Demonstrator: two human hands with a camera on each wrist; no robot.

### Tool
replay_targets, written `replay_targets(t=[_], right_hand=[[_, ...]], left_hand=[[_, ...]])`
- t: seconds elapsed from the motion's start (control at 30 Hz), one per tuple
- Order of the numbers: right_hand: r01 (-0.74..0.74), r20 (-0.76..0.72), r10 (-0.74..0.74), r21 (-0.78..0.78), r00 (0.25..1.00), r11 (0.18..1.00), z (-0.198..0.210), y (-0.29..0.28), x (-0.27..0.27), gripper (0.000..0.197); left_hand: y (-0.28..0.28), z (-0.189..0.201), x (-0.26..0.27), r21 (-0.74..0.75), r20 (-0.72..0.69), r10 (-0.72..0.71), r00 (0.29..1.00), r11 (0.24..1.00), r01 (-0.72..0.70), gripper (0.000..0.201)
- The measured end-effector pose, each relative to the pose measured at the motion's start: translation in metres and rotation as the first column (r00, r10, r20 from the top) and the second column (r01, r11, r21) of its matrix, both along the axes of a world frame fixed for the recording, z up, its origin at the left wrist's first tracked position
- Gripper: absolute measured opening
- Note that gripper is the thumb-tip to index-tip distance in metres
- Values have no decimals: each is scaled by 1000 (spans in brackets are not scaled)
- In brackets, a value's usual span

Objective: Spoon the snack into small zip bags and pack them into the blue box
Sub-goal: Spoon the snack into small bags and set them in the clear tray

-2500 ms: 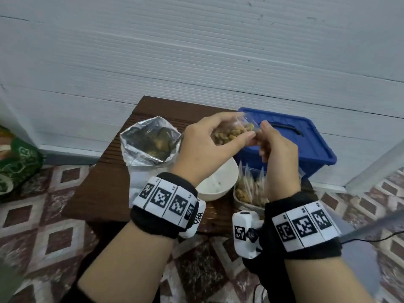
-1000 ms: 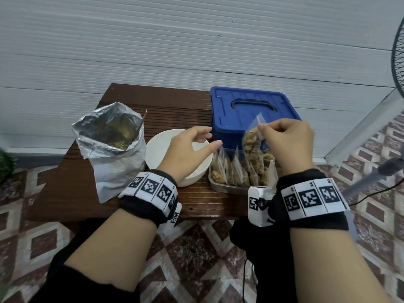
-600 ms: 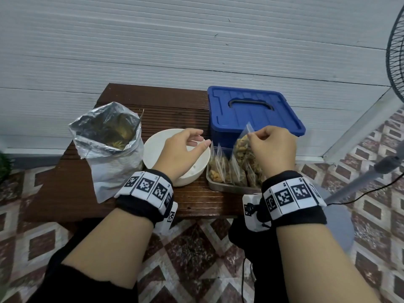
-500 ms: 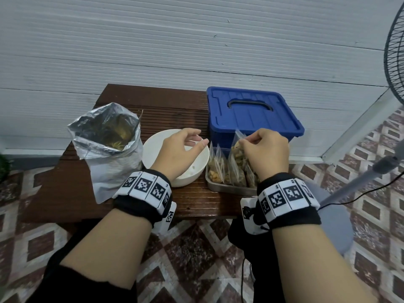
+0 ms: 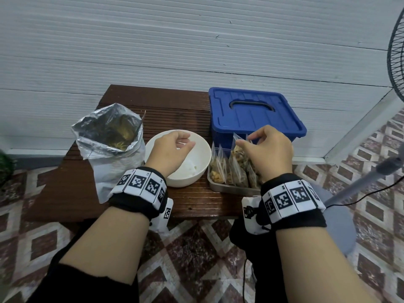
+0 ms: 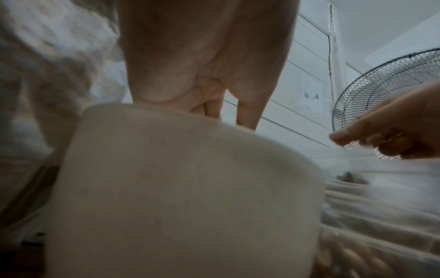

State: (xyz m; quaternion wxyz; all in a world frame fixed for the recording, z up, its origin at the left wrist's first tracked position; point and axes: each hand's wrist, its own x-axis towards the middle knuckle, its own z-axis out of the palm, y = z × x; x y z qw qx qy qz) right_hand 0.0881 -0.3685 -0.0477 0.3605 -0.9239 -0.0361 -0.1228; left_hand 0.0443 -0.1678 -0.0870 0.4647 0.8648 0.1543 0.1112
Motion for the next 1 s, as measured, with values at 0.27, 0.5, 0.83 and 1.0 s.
replay_targets(t=[0.27, 0.5, 0.83, 1.0], right_hand=[[-177, 201, 157, 81, 967, 981, 4, 13, -8, 20], [-235, 209, 213, 89, 955, 968, 0, 24, -10, 19], [-264, 157, 263, -9, 952, 964, 0, 27, -12, 15], [-273, 117, 286, -118, 951, 955, 0, 27, -12, 21]], left_hand=[[12, -10, 6, 474, -512, -50, 857, 816, 330, 75], [13, -22, 17, 455, -592, -57, 804, 800, 392, 65], [10, -6, 14, 373, -282, -59, 957, 913, 167, 29], [7, 23, 4, 93, -55, -199, 978, 975, 203, 28]])
